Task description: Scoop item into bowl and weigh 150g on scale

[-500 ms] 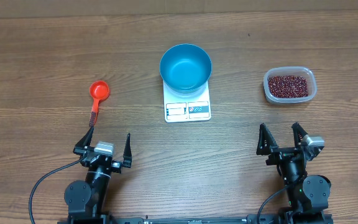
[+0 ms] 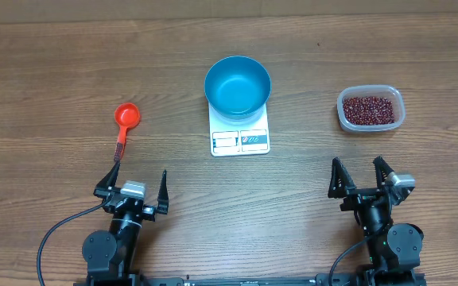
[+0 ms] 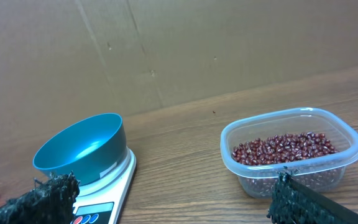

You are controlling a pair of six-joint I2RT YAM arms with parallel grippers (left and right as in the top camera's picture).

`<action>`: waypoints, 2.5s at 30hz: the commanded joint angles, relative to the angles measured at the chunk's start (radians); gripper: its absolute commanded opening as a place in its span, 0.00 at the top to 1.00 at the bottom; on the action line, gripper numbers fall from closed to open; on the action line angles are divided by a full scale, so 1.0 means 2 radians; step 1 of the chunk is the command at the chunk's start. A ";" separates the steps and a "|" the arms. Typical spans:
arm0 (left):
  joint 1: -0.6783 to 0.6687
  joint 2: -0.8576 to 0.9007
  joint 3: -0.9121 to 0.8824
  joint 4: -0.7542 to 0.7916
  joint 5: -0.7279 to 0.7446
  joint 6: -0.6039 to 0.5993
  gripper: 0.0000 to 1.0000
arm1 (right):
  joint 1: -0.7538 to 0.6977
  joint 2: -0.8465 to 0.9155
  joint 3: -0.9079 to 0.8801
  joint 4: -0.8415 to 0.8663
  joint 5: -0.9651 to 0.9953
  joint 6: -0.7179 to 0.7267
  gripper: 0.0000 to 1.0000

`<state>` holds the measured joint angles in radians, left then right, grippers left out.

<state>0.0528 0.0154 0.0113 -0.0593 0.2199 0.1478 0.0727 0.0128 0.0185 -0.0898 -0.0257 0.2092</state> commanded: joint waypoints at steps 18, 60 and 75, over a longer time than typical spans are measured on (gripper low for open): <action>0.000 -0.005 -0.003 0.002 -0.005 -0.008 0.00 | 0.003 -0.005 -0.005 0.003 0.003 0.001 0.00; 0.000 0.170 0.149 -0.002 0.023 -0.039 0.00 | 0.003 -0.005 -0.005 0.003 0.003 0.001 0.00; 0.001 0.533 0.484 -0.242 0.050 -0.035 0.00 | 0.003 -0.005 -0.005 0.003 0.003 0.001 0.00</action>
<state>0.0528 0.9821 0.8497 -0.4984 0.3004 0.0799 0.0727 0.0128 0.0185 -0.0898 -0.0257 0.2092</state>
